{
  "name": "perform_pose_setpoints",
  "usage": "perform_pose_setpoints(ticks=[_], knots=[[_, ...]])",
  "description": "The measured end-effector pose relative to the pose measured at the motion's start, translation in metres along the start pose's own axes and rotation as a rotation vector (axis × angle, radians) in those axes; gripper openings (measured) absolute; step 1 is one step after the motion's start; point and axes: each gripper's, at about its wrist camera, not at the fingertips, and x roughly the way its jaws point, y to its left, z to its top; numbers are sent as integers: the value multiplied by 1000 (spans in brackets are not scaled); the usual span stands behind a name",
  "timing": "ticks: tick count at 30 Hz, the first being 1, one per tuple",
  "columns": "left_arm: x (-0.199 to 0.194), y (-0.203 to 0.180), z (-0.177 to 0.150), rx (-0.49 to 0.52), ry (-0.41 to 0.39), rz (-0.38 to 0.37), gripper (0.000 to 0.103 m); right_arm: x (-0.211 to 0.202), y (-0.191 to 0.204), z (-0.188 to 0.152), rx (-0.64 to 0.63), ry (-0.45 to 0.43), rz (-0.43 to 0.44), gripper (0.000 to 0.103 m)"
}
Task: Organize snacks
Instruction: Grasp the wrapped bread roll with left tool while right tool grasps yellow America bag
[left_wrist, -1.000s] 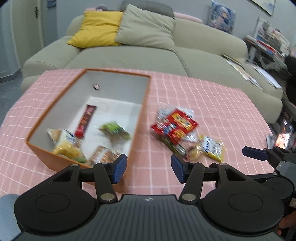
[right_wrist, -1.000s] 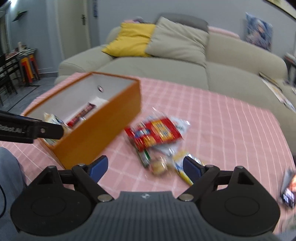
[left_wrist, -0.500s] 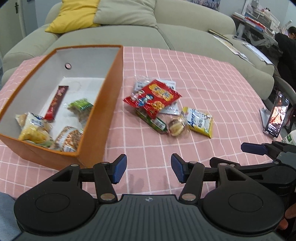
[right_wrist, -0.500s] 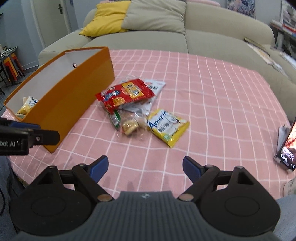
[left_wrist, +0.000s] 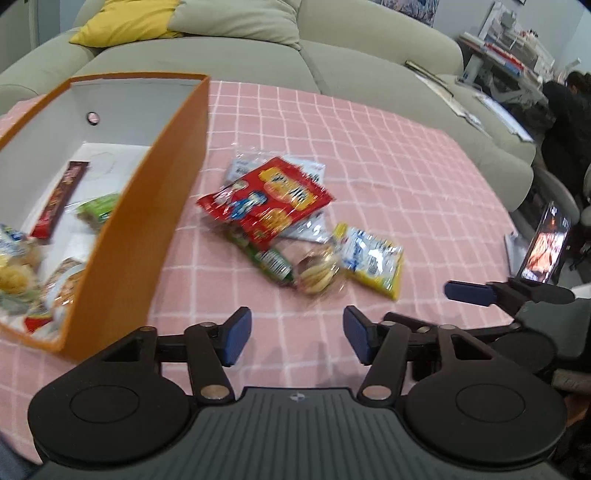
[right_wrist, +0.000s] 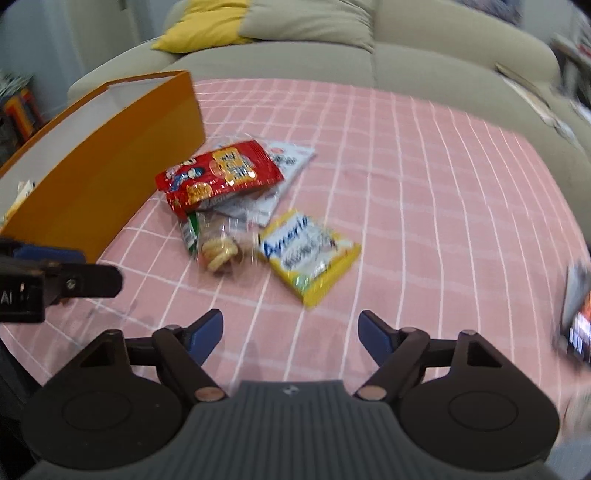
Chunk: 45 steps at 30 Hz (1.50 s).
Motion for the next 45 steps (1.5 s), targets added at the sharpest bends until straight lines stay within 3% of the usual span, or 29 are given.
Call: perform_pose_setpoints(ticks=[9,17,26,30,35,45], knots=[[43,-8,18,-98,18,-8,74,37,-17,18,-223,-20,41,76],[77,-1,23,-210,82,-9,74,63,-25,33,-288,-8,94,77],[93,-2,26,-231,119,-5,72,79,-23,42,-271,32,147,72],[97,-1,27,-237,127,-4,63,78,-23,40,-254,37,148,68],[97,-3,29,-215,131,-16,48,74,-19,38,-249,46,142,53],[81,-5,22,-154,138,13,43,61,-10,30,-169,73,120,51]])
